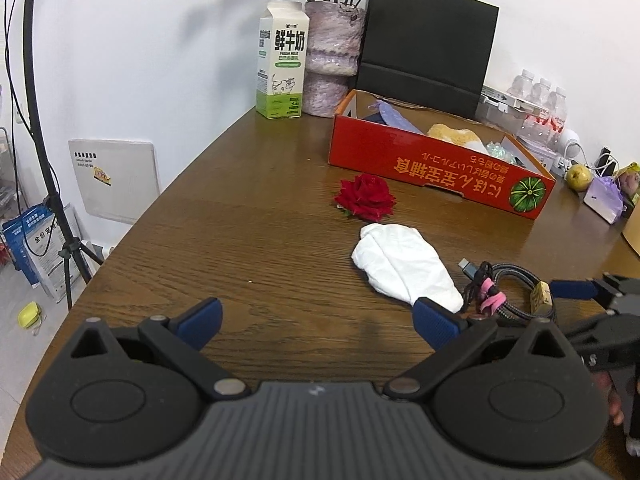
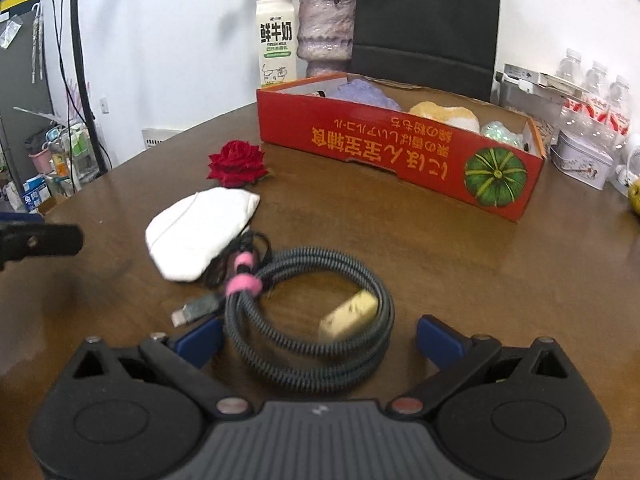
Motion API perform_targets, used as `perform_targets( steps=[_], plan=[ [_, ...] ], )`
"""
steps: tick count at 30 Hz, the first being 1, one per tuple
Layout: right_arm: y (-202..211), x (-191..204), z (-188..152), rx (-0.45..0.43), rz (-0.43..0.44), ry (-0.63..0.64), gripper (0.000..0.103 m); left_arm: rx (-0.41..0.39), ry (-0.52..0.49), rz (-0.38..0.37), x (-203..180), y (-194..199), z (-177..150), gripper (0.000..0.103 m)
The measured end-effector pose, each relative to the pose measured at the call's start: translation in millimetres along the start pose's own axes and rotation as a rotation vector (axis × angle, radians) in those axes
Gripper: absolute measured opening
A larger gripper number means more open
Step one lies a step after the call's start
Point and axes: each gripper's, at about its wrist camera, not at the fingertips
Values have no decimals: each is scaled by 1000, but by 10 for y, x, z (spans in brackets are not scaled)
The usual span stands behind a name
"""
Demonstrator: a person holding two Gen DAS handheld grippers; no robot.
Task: Organize objects
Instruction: 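Move both grippers back toward the white cloth and braided cable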
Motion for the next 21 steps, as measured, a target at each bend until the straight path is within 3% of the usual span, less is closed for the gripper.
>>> perform_targets(
  steps=[18, 21],
  plan=[
    [-137, -86, 127, -37, 45, 13, 103, 35, 2, 25, -89, -141, 26, 103],
    [-132, -73, 126, -41, 38, 23, 98, 37, -2, 24, -147, -171, 46, 103]
  ],
)
Point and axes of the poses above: each gripper's, at about its wrist camera, not at the fingertips, and y roughly against the way its jaws point, x to its left, z to its top, and after that the axes turned 7 degrees about x, right-handed
